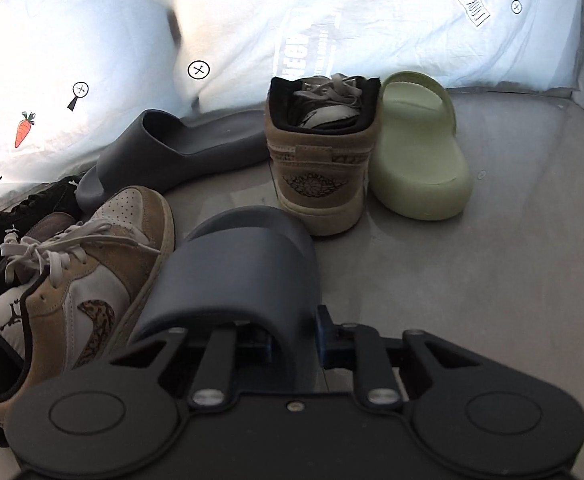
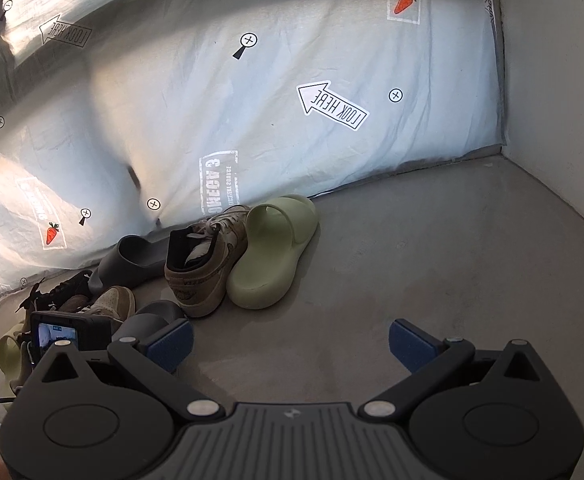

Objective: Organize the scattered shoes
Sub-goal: 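Reach the left gripper to the dark grey slide and grasp its strap, then lift the grey slide with the left gripper while the right gripper grasps the other grey slide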

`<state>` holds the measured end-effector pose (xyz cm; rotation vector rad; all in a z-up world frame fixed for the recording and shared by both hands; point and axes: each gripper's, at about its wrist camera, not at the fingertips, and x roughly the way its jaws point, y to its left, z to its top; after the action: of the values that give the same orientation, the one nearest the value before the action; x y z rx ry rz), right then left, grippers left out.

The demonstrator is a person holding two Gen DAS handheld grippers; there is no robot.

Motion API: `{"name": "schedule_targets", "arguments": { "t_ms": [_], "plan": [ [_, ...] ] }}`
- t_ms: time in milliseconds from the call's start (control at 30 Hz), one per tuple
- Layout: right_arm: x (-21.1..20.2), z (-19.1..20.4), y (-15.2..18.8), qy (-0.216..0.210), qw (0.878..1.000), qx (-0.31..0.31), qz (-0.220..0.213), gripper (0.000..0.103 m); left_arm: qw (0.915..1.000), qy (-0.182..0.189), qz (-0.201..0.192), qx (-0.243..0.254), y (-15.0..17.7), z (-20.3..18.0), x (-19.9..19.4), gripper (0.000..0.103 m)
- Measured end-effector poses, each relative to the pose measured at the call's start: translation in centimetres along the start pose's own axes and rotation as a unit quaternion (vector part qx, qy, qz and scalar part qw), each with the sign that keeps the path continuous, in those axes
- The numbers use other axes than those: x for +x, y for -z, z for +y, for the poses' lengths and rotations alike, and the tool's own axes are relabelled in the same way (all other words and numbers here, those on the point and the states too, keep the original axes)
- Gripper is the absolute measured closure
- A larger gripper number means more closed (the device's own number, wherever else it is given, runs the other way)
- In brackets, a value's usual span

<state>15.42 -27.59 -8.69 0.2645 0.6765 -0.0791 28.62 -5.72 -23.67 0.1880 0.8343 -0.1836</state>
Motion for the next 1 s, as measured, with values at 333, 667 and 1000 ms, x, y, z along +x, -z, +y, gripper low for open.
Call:
{"name": "schedule_targets", "arguments": {
  "t_ms": [333, 667, 1000],
  "plan": [
    [-3.3, -1.8, 3.5, 0.022, 0.999, 0.002, 0.026, 0.000, 0.9975, 0.054, 0.003, 0.045, 8.5, -1.6, -7.9, 0.087],
    [-5.6, -1.9, 8.0, 0.009, 0.996, -0.022, 0.085, 0.000, 0.9949, 0.070, 0.015, 0.072, 14.6, -4.3, -13.5, 0.087],
    [-6.8, -1.7, 9.2, -0.013, 0.994, -0.040, 0.101, 0.000, 0.9972, 0.040, 0.007, 0.064, 15.7, -3.5, -18.6, 0.064]
  ]
}}
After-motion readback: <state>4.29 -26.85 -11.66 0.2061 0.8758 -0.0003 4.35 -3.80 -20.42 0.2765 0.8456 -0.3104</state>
